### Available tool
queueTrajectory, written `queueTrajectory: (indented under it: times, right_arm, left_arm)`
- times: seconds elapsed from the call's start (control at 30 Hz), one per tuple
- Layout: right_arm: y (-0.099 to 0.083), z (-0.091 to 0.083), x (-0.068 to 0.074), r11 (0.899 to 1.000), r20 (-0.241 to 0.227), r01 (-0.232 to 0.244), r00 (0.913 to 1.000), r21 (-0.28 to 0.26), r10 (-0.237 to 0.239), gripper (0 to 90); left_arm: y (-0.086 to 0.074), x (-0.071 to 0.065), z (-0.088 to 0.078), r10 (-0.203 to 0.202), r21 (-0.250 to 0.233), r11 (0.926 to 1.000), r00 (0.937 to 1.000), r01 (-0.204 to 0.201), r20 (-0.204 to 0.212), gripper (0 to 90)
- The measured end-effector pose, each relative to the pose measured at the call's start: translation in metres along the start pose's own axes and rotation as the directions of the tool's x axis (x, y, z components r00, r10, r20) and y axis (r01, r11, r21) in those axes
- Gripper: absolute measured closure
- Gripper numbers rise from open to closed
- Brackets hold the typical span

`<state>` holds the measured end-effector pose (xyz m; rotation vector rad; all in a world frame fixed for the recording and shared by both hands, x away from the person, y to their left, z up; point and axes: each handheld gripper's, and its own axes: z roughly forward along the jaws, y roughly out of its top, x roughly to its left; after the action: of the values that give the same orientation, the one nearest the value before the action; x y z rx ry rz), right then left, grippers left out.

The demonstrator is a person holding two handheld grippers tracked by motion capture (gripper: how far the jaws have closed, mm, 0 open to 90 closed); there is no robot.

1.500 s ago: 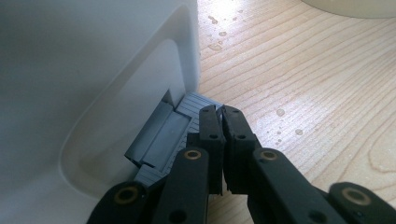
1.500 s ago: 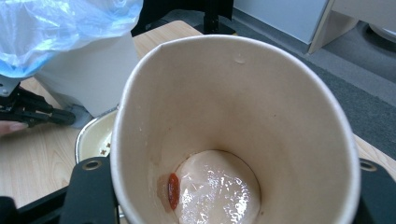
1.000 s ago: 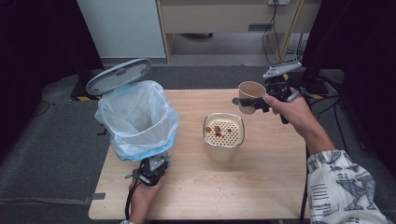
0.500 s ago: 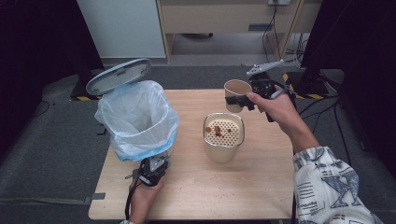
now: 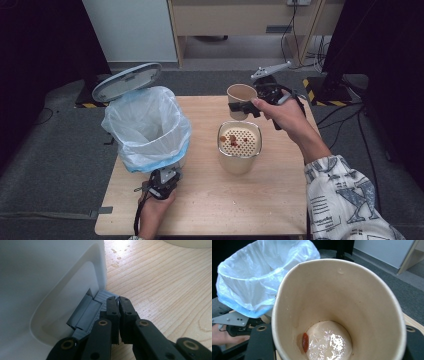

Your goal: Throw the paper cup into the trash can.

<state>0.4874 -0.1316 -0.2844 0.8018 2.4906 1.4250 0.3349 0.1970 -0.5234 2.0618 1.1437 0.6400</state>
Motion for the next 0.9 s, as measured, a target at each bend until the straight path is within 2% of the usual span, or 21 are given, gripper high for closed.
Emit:
queueTrajectory:
  times: [0.23,0.5,0.9]
  right_arm:
    - [0.014,0.014,0.017,1.000,-0.034,0.023,0.9992,-0.002,-0.023,34.4]
    - [0.022,0.027,0.030,1.000,-0.046,0.028,0.9985,-0.008,-0.028,34.3]
    - [0.040,0.058,0.055,0.999,-0.078,0.044,0.9960,-0.005,-0.044,33.6]
  left_arm:
    - [0.000,0.000,0.000,0.001,0.000,1.0000,1.0000,-0.001,0.001,86.4]
    - [0.000,0.000,0.000,0.008,0.000,1.0000,1.0000,-0.008,-0.003,86.3]
    - [0.000,0.000,0.000,0.010,0.002,1.0000,1.0000,-0.010,-0.002,86.4]
